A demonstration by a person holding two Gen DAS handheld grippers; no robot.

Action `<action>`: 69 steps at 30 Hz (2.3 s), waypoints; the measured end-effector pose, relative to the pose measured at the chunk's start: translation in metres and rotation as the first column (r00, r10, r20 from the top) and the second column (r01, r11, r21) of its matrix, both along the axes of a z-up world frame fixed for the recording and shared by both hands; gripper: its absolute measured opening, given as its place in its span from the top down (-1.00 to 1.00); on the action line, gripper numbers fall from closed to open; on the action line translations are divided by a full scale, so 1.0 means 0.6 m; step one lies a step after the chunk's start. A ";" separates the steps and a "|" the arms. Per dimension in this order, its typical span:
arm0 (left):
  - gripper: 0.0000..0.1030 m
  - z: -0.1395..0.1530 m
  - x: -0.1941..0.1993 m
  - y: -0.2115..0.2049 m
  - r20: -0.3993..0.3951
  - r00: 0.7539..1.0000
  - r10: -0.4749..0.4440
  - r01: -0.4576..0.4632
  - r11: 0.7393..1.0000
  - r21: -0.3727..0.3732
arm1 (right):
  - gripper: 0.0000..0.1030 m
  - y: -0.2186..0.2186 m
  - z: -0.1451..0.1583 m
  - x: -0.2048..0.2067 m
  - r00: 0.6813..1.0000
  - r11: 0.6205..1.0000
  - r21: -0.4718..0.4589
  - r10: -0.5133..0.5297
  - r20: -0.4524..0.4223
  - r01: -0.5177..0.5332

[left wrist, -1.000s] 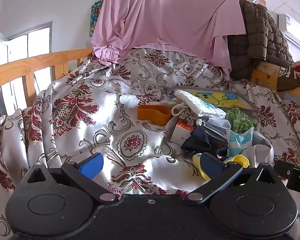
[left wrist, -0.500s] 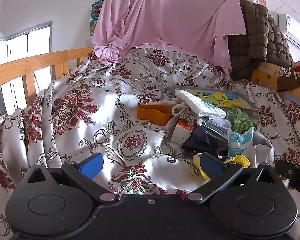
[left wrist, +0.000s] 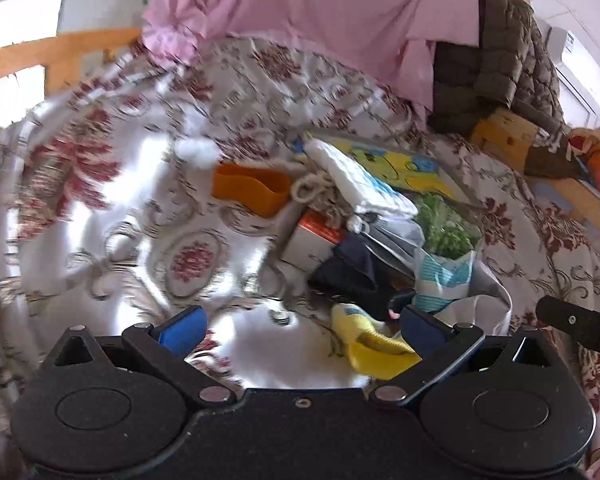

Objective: Organize soft objects
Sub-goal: 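Grasp the yellow striped sock with the left tool while the right tool grasps a white tissue, then carry the sock and tissue to the cartoon frog tray and open both tools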

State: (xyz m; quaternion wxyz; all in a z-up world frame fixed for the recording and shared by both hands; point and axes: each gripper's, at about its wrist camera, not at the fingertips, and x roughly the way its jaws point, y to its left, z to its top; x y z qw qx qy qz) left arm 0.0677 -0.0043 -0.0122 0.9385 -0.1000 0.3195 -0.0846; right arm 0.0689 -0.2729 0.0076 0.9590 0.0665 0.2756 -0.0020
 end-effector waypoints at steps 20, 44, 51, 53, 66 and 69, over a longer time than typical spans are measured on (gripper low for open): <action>-0.90 -0.075 0.156 -0.045 -0.236 0.933 -0.270 0.241 0.959 -0.146 | -0.87 -0.012 -0.065 0.115 0.982 0.991 0.063 0.122 -0.144 -0.114; 0.80 -0.080 0.131 -0.056 -0.320 0.918 -0.233 0.162 0.958 -0.235 | 0.71 0.001 -0.057 0.098 0.988 0.995 -0.024 0.093 -0.121 -0.097; 0.83 -0.066 0.091 -0.074 -0.298 0.909 -0.290 0.218 0.943 -0.252 | 0.87 -0.012 -0.032 0.072 0.998 0.998 -0.040 0.052 -0.023 -0.053; 0.84 -0.057 0.084 -0.077 -0.290 0.908 -0.302 0.230 0.939 -0.256 | 0.87 -0.015 -0.025 0.064 0.999 0.998 -0.037 0.048 0.008 -0.048; 0.85 0.055 0.060 -0.076 -0.164 0.912 -0.375 0.330 0.912 -0.245 | 0.87 -0.025 0.014 0.030 0.980 0.998 -0.023 0.060 0.187 -0.057; 0.85 0.091 0.055 -0.070 -0.131 0.907 -0.400 0.364 0.902 -0.231 | 0.87 -0.028 0.018 0.027 0.977 0.998 -0.011 0.058 0.203 -0.057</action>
